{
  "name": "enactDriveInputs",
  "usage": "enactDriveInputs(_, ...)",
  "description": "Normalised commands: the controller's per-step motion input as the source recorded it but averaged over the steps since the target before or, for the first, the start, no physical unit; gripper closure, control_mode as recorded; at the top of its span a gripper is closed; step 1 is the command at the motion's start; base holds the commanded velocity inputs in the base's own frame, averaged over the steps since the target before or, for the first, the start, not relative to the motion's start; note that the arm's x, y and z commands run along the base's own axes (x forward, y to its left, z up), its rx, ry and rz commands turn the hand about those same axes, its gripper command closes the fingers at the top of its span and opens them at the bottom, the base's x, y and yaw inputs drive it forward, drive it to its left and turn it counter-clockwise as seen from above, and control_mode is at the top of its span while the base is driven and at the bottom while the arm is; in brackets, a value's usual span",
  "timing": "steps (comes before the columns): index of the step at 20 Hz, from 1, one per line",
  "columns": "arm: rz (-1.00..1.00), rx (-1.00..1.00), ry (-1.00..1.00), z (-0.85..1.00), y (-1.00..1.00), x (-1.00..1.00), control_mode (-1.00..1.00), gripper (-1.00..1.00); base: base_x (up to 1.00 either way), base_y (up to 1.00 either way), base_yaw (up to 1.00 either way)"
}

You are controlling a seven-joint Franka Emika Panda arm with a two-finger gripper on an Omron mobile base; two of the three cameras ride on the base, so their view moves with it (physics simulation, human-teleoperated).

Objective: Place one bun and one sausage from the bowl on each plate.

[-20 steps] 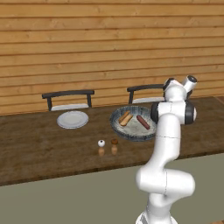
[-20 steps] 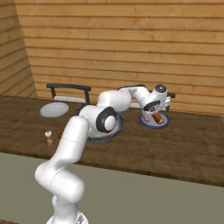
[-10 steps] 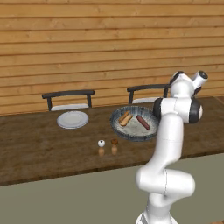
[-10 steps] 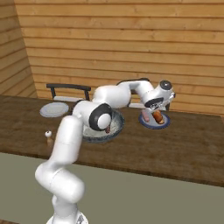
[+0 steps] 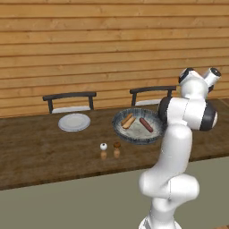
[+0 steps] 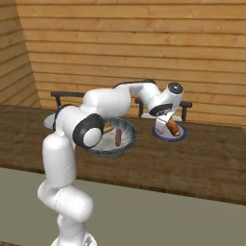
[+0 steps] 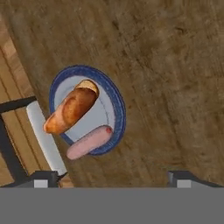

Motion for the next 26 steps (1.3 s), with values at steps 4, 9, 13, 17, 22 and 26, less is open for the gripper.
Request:
enactDriveInputs(4, 0.56, -0.40, 0.08, 0.32, 0.88, -0.52, -1.00, -1.00, 0.00, 0.00, 0.00)
enactDriveInputs(9, 0.52, -0.30, 0.07, 0.25, 1.00, -0.04, -1.00, -1.00, 0.00, 0.00, 0.00)
enactDriveInputs(13, 0.51, -0.32, 0.05, 0.02, 1.00, 0.00, -1.00, -1.00, 0.00, 0.00, 0.00)
enactDriveInputs(17, 0.40, -0.25, 0.04, -0.03, 0.99, 0.00, -1.00, -1.00, 0.00, 0.00, 0.00)
enactDriveInputs(22, 0.18, -0.10, 0.07, -0.01, 0.46, 0.00, -1.00, -1.00, 0.00, 0.00, 0.00)
enactDriveInputs(26, 0.21, -0.04, 0.04, -0.17, 0.11, 0.00, -1.00, -1.00, 0.00, 0.00, 0.00)
